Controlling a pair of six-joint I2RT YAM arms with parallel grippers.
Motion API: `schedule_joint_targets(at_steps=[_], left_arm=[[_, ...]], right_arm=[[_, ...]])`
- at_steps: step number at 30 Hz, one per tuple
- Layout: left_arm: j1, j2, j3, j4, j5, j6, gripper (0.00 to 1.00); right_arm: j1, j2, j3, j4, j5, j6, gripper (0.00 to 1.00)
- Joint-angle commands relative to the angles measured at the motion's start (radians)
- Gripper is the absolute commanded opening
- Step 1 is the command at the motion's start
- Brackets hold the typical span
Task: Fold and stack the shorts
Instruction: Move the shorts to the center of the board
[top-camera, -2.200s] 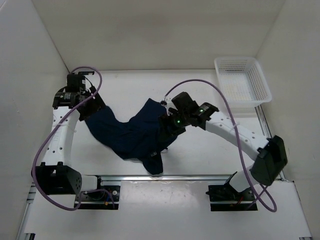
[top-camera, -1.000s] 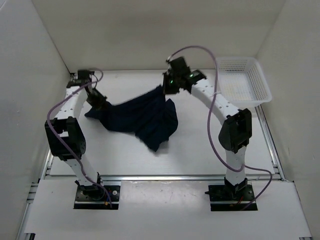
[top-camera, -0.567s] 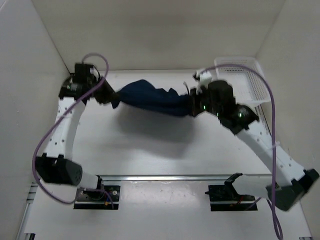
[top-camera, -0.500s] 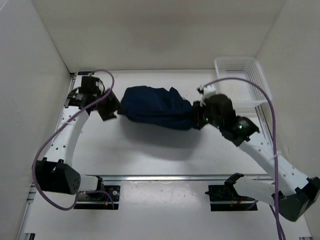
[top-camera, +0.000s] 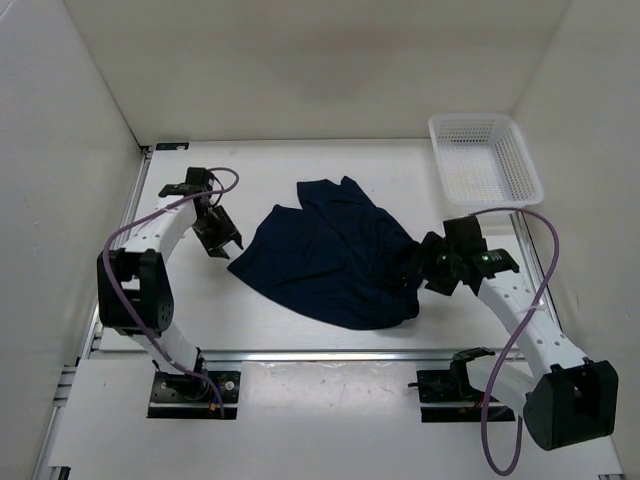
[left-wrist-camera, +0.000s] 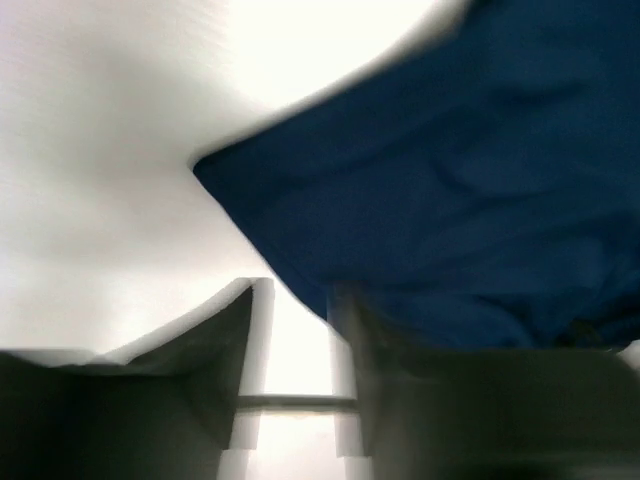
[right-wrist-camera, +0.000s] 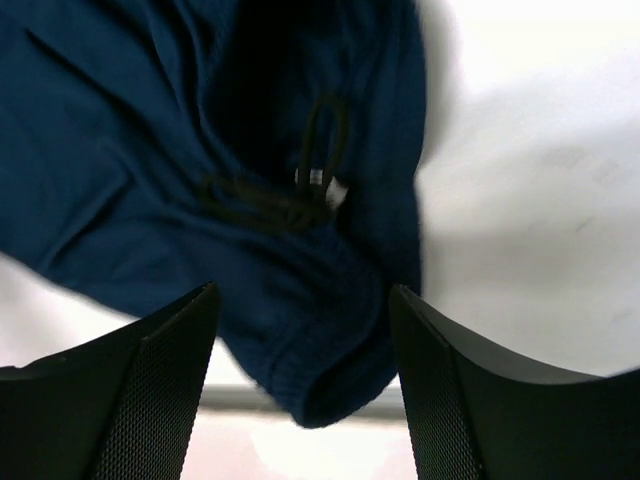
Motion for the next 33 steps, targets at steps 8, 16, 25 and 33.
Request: schedule_joint_targets(at_steps=[8,16,25,33], left_arm=[[0.005,0.095,-0.123,0.119,0.04,0.005,0.95],[-0.006,0.209,-0.094,0.14,0.03,-0.005,0.87],[-0.015,0.25,-0.065,0.15,0.008,-0.005,0.1],[-0.015,0.188,-0.092,0.15,0.008,-0.005,0.1]], right_arm=[[-0.03,-0.18,-0.281,0.017,-0.334,0.278,0.78],[-0.03,-0.214,-0.238,-0.037,-0.362,0.325,0.82],[-0.03,-0.273,-0.229,-0.187,-0.351,0.364,0.82],[-0.03,-0.245,-0.301,-0.019,-0.42,0.473,0.8]])
